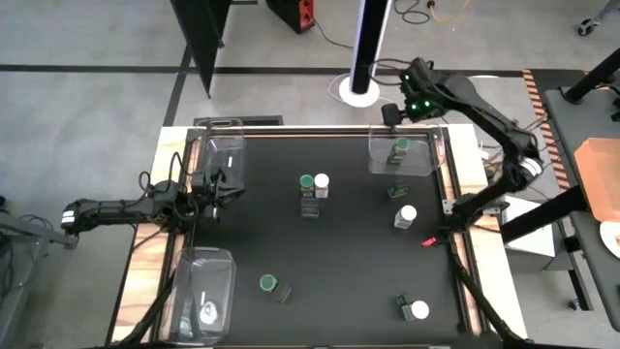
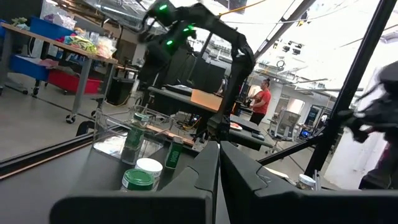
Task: Sort spices by type
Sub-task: Put the top left black seasoning can into the bottom transparent bin
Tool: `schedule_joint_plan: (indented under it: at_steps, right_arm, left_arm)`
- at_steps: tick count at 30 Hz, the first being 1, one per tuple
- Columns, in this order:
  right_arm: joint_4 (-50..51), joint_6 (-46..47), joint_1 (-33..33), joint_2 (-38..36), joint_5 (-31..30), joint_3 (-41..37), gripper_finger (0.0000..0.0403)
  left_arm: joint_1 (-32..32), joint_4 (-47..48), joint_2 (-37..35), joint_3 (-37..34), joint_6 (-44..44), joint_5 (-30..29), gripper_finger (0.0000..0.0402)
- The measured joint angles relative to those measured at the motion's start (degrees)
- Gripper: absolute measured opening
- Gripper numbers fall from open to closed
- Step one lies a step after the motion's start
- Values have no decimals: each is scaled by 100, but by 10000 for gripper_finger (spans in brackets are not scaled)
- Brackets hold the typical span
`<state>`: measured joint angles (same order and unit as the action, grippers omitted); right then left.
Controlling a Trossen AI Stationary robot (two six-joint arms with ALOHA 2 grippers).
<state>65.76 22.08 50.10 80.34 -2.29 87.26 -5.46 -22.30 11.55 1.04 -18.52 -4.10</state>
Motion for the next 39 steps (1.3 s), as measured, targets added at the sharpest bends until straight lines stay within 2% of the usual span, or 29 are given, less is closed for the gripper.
schedule_joint_plan:
  at_steps: [5, 12, 17, 22, 28, 36, 39]
  right_arm:
    - [-653, -233, -1277, -872, -527, -398, 269]
    - [-2224, -259, -3523, -1895, -980, -1506, 241]
    - [-3027, -262, -5101, -2150, -2086, -2320, 223]
    - [-3784, -262, -6249, -2155, -3005, -2961, 214]
    - [-4146, -286, -7003, -2013, -3095, -3297, 208]
    - [-4597, -468, -7447, -1941, -3670, -3561, 206]
    - [-4855, -500, -7509, -1943, -3688, -3660, 205]
  left_arm:
    - [1, 1, 10, 0, -158, 10, 0]
    - [1, 1, 91, 0, -428, 20, 0]
    - [1, -19, 180, 0, -741, 57, 0]
    - [60, -302, 391, 0, -951, 205, 0]
    - [140, -1071, 845, 2, -954, 205, 0]
    - [165, -2113, 1755, 19, -1019, 208, 0]
    - [211, -2081, 2178, 302, -1003, 210, 0]
